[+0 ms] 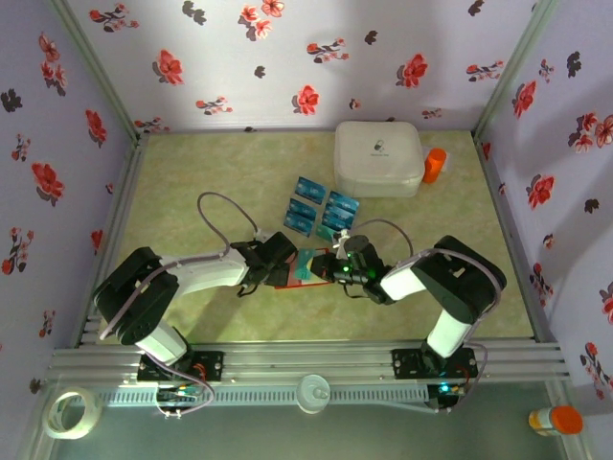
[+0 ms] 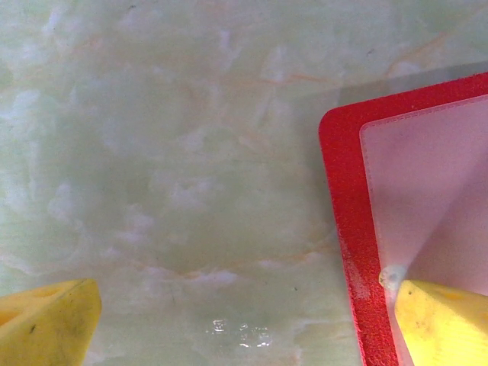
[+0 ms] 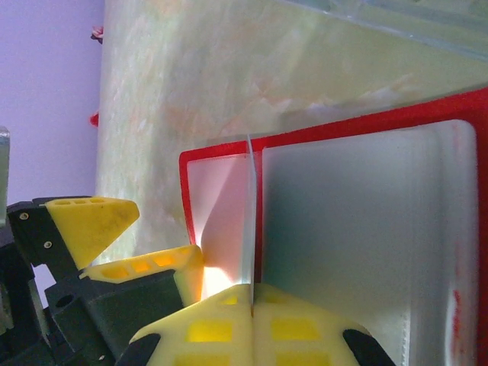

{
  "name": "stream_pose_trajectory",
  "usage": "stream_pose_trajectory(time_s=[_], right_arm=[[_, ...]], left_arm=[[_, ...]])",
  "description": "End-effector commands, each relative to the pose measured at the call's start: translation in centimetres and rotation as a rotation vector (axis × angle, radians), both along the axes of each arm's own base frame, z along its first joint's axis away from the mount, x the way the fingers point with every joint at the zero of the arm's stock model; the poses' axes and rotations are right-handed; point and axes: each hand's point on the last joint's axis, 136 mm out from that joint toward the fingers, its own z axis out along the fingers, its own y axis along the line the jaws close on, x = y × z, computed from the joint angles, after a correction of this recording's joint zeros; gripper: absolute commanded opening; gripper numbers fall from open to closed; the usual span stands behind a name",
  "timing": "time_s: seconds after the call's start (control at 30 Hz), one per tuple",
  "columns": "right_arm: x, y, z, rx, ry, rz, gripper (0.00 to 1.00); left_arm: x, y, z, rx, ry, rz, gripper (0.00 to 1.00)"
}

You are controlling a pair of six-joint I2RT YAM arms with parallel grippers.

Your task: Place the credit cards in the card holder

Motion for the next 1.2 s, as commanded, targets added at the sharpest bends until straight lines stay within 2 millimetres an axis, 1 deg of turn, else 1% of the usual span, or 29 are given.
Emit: stream_pose_trajectory(time_s=[0.0, 0.27, 0.53, 1.0, 1.17], right_arm=[[-1.0, 0.1, -1.1, -0.034, 0.048, 0.038, 0.00], [-1.7, -0.6, -2.0, -0.115, 0.082, 0.060, 0.00], [-1.9, -0.8, -2.6, -0.163, 0.112, 0.084, 0.00], [-1.9, -1.4, -2.7, -0.179, 0.135, 0.106, 0.00], [-1.9, -1.2, -2.8, -0.187, 0.148, 0.130, 0.00]], left_arm=[[-0.3, 1.6, -0.9, 0.066, 0.006, 0.025, 1.00], [-0.3, 1.6, -0.9, 0.068, 0.007, 0.024, 1.00], [-0.2, 1.6, -0.8, 0.069, 0.008, 0.024, 1.00], [-0.2, 1.7, -0.9, 0.069, 0.008, 0.025, 1.00], [-0.1, 1.7, -1.0, 0.068, 0.008, 0.029, 1.00]])
